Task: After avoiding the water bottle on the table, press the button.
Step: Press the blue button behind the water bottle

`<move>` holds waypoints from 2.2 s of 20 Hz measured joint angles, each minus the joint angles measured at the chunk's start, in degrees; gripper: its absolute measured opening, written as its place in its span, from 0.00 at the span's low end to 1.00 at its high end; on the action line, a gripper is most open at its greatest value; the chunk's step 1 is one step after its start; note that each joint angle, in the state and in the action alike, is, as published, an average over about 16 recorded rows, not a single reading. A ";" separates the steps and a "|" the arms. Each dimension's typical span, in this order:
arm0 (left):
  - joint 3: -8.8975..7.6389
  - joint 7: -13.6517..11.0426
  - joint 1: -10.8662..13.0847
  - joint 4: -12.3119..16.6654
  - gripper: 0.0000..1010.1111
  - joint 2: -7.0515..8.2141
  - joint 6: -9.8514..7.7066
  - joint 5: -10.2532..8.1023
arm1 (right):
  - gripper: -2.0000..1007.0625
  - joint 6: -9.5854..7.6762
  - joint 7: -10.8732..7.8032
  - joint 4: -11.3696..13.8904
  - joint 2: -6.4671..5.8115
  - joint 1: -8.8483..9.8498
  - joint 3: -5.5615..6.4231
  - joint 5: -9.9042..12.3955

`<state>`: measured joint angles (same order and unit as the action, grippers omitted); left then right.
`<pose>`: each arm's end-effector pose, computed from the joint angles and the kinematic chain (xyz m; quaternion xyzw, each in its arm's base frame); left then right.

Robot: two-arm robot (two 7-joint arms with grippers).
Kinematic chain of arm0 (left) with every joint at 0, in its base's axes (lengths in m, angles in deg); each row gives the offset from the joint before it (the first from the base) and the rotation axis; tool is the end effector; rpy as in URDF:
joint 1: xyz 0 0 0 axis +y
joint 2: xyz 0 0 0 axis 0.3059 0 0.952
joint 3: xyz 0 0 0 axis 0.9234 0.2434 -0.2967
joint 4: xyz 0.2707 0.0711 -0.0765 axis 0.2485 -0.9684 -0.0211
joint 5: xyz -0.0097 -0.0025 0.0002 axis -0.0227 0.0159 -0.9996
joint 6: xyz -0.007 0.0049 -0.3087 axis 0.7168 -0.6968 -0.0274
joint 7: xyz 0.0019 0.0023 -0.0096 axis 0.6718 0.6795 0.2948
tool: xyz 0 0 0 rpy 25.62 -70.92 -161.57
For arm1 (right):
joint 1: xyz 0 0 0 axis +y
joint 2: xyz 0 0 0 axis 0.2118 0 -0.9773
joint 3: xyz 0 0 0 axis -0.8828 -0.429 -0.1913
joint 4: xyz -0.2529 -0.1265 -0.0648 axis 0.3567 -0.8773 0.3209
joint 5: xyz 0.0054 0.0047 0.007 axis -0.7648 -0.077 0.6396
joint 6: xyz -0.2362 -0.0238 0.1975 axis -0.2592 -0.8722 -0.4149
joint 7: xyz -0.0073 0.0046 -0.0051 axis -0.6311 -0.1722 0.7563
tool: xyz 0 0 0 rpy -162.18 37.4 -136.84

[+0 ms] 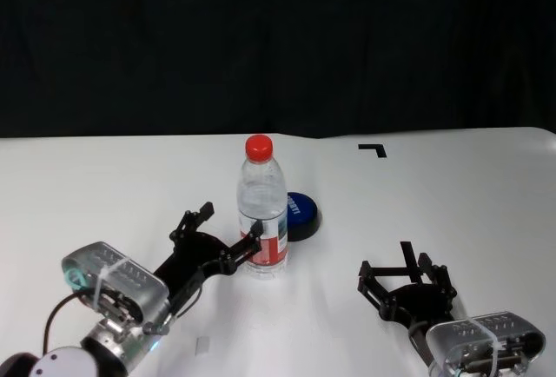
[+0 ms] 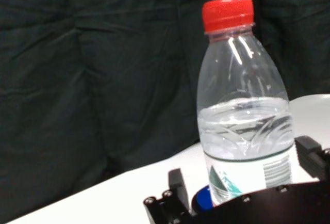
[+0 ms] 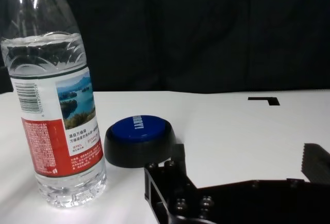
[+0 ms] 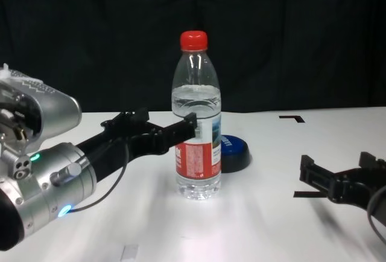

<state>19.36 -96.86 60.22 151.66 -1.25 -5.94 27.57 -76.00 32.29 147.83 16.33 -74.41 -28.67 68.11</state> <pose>0.3784 -0.0057 -0.3034 0.0280 -0.1178 0.4872 0.8648 0.3003 0.0394 -0.3069 0.0183 0.0178 -0.6311 0.7753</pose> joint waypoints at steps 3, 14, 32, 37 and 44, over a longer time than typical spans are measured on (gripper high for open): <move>0.09 -0.04 -0.25 -0.24 1.00 -0.06 0.00 -0.02 | 1.00 0.00 0.00 0.00 0.00 0.00 0.00 0.00; 0.32 -0.10 -0.83 -0.80 1.00 -0.13 -0.14 -0.04 | 1.00 0.00 0.00 0.00 0.00 0.00 0.00 0.00; -0.02 0.43 0.02 0.23 1.00 0.11 -0.38 -0.04 | 1.00 0.00 0.00 0.00 0.00 0.00 0.00 0.00; -0.60 1.03 1.27 1.72 1.00 0.45 -0.56 0.08 | 1.00 0.00 0.00 0.00 0.00 0.00 0.00 0.00; -1.90 2.40 3.83 4.65 1.00 0.89 -0.88 0.60 | 1.00 0.00 0.00 0.00 0.00 0.00 0.00 0.00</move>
<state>17.46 -94.46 64.05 156.31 -0.36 -6.83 28.18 -76.00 32.29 147.83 16.33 -74.41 -28.67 68.11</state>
